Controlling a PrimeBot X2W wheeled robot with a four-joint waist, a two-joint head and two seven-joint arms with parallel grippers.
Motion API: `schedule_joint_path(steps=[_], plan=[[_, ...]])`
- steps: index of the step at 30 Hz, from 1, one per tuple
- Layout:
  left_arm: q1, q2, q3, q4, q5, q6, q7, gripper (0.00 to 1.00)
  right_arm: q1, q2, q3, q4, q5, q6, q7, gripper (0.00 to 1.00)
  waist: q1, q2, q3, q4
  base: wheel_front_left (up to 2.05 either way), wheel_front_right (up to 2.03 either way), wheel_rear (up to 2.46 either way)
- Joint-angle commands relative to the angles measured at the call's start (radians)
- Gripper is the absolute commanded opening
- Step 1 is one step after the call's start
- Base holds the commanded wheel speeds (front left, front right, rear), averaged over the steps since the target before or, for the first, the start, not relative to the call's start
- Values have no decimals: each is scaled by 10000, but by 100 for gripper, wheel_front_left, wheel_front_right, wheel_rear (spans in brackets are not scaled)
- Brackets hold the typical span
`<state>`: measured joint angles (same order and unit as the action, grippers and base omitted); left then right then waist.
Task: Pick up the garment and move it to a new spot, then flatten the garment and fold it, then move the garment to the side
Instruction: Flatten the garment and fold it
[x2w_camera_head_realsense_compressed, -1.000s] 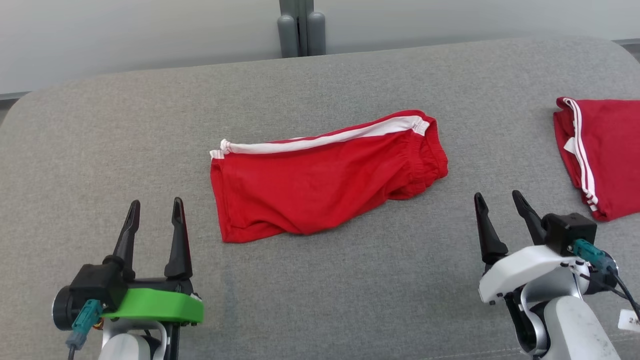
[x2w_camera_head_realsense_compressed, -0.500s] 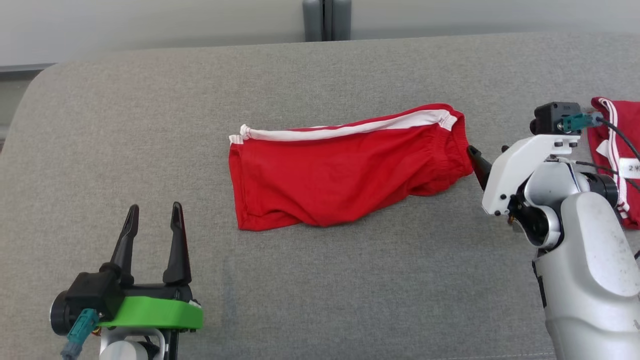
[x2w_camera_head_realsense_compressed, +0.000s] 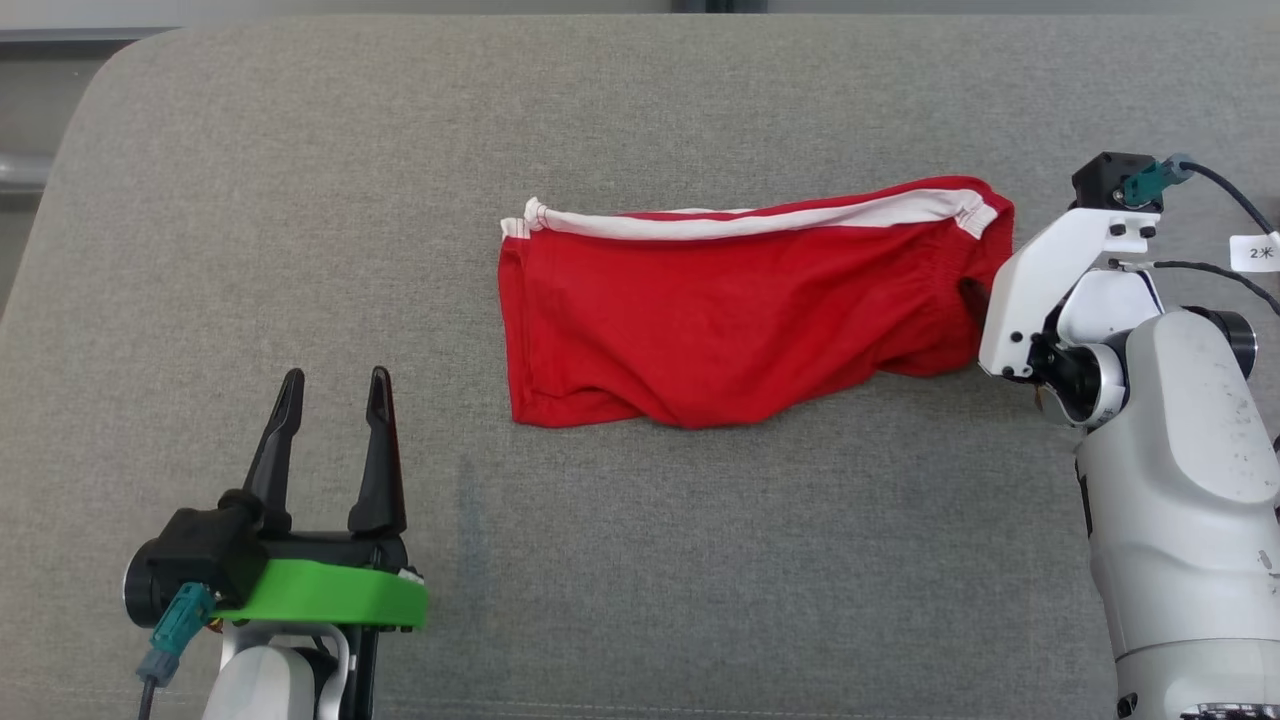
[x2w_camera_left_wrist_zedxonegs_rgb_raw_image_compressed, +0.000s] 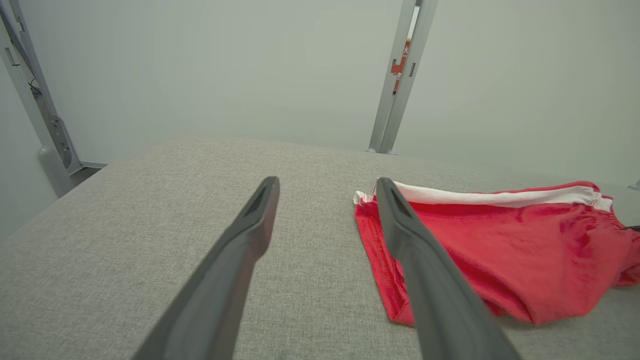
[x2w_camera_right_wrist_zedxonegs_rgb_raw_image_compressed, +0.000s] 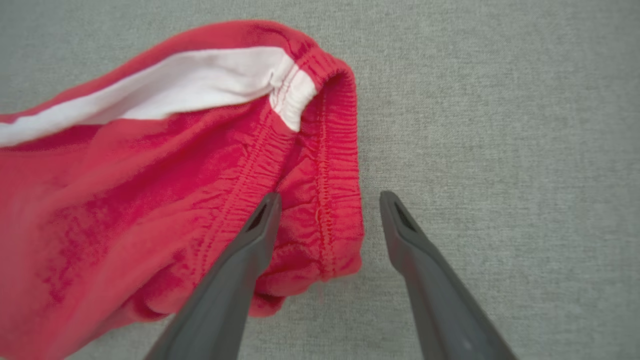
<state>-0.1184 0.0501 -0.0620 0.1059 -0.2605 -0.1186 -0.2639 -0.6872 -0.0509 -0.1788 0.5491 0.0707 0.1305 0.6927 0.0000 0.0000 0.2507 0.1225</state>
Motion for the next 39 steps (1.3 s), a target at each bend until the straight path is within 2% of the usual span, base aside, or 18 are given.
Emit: schedule_joint_path(steps=[1, 9, 18, 19, 20, 21, 22, 28, 34, 39], plan=[[-163, 15, -21, 43, -77, 45, 4, 100, -168, -18, -114, 185, 61, 2, -58, 100, 0, 0, 138, 159, 0, 0, 0], [-182, 15, -197, 20, -157, 81, 4, 100, -420, 1, -249, 1323, 301, 4, -268, 100, 0, 0, 177, 332, 0, 0, 0], [-220, 14, -261, -36, -48, 31, 4, 100, -653, 63, 324, 2730, 848, 7, -273, 100, 0, 0, 199, 470, 0, 0, 0], [-229, 14, -278, -25, -41, 23, 4, 100, -674, 79, 418, 2908, 890, 9, -226, 89, 0, 0, 207, 488, 0, 0, 0], [-239, 14, -285, -15, -48, 18, 4, 100, -690, 91, 496, 3033, 936, 15, -228, 42, 0, 0, 214, 501, 0, 0, 0], [-254, 14, -286, -7, -60, 12, 4, 100, -726, 104, 574, 3172, 950, 22, -250, 11, 0, 0, 229, 512, 0, 0, 0], [-266, 14, -289, -7, -69, 10, 4, 100, -764, 110, 626, 3270, 974, 22, -271, 0, 0, 0, 243, 517, 0, 0, 0], [-216, 14, -136, -62, -10, 50, 4, 100, -1084, -42, 470, 3322, 319, -8, -463, 0, 0, 0, 238, 358, 0, 0, 0], [3, 14, 20, -120, 66, 67, 4, 100, -1156, -700, 84, 2637, -397, -8, -229, 0, 0, 0, 55, 36, 0, 0, 0], [39, 15, 0, -162, 117, 42, 4, 100, -883, -1571, -256, 1755, -803, -7, 451, 0, 0, 0, -75, -185, 0, 0, 0]])
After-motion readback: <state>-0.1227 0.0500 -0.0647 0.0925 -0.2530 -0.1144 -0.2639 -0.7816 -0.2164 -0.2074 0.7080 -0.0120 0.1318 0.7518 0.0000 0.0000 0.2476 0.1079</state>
